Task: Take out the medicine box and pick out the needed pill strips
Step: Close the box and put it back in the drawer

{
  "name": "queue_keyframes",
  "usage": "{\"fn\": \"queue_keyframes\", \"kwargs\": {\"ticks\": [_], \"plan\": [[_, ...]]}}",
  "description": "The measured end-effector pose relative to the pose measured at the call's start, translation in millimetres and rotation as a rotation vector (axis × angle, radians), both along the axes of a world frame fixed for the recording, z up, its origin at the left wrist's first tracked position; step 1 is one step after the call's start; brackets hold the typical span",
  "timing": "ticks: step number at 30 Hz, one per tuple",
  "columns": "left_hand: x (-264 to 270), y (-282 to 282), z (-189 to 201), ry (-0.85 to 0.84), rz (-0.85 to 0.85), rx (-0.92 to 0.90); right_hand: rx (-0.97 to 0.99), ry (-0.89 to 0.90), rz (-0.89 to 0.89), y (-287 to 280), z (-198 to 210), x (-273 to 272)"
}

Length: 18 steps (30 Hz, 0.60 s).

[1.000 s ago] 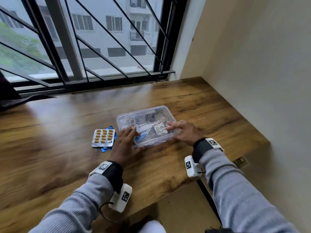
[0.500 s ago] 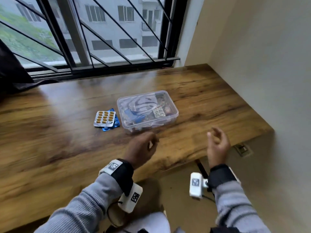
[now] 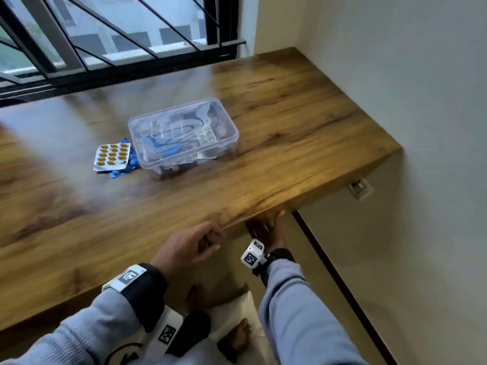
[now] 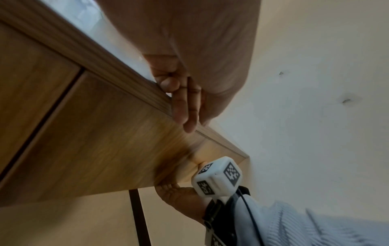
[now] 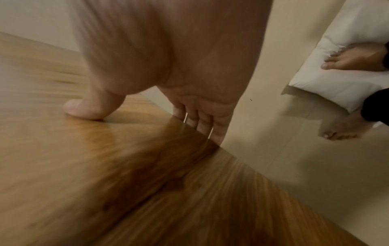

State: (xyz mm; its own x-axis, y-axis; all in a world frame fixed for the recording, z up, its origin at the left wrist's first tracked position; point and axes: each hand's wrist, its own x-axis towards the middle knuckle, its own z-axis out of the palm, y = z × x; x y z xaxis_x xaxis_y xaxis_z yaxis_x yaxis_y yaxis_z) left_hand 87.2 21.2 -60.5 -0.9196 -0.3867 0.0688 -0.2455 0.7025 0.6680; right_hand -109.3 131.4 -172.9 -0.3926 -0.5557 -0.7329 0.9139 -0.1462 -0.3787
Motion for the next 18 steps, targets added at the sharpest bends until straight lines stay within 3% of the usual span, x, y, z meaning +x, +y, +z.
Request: {"fn": "queue_keyframes", "kwargs": {"ticks": [8,12,15,18], "plan": [[11,8,7,-0.039,0.027,0.024,0.087,0.049,0.068,45,5,2],[9,10,13,-0.050,0.058,0.145,0.296,0.258,0.128,101,6,0],[10,5,16,-0.032,0.086,0.193,0.520,0.523,-0.103,134,22,-12],[7,-8,18,0.031,0.213,0.175,0.566,0.762,-0.376,148,66,-27]]}}
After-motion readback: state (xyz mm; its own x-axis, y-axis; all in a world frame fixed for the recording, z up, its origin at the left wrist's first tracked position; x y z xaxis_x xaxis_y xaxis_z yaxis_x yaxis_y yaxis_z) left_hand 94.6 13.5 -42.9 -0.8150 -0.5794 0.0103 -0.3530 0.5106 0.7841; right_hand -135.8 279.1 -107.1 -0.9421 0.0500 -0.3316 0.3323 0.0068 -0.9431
